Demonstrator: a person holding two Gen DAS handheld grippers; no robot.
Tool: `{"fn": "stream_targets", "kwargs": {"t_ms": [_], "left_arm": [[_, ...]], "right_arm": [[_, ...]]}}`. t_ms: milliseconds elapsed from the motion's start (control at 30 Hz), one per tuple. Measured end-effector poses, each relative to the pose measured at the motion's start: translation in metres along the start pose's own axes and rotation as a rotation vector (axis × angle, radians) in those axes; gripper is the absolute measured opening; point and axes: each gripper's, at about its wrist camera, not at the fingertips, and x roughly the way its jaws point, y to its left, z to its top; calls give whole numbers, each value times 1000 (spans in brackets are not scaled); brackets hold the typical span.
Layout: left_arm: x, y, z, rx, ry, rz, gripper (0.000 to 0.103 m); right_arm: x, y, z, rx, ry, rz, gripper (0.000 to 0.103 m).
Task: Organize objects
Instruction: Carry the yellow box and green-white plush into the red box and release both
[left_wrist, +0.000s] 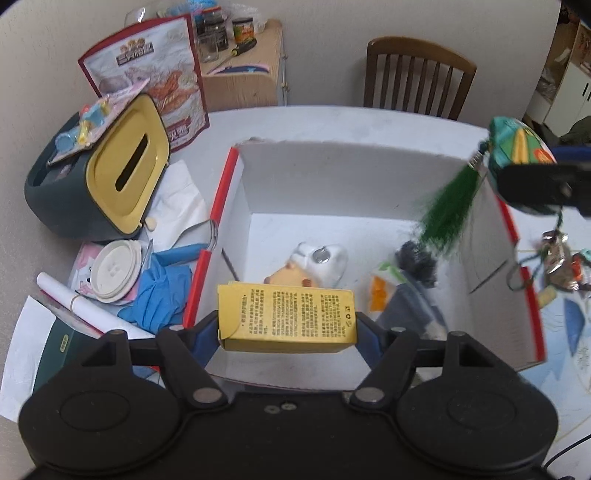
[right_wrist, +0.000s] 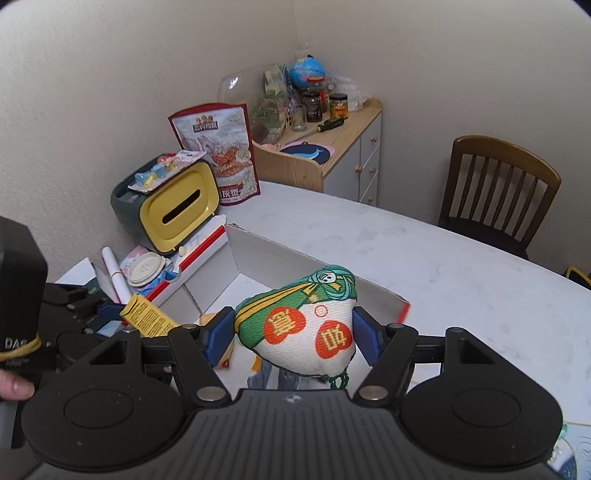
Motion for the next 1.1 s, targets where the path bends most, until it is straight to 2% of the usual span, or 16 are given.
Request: {"fn": "stream_targets", "kwargs": {"t_ms": [300,633,867,1100], "left_arm": [[32,-4,-2,36,40,8,73],[53,-11,-4,74,73,25,71],[55,-16,-6,111,71,42,71],[53,-15,-6,101,71,26,71]], "right_arm": [[70,-3,-3,52,62,-8,68],[118,1,-22,60,150,-34,69],[136,-2,-40,66,207,-46,69],[133,0,-43,56,213,-24,71]]}}
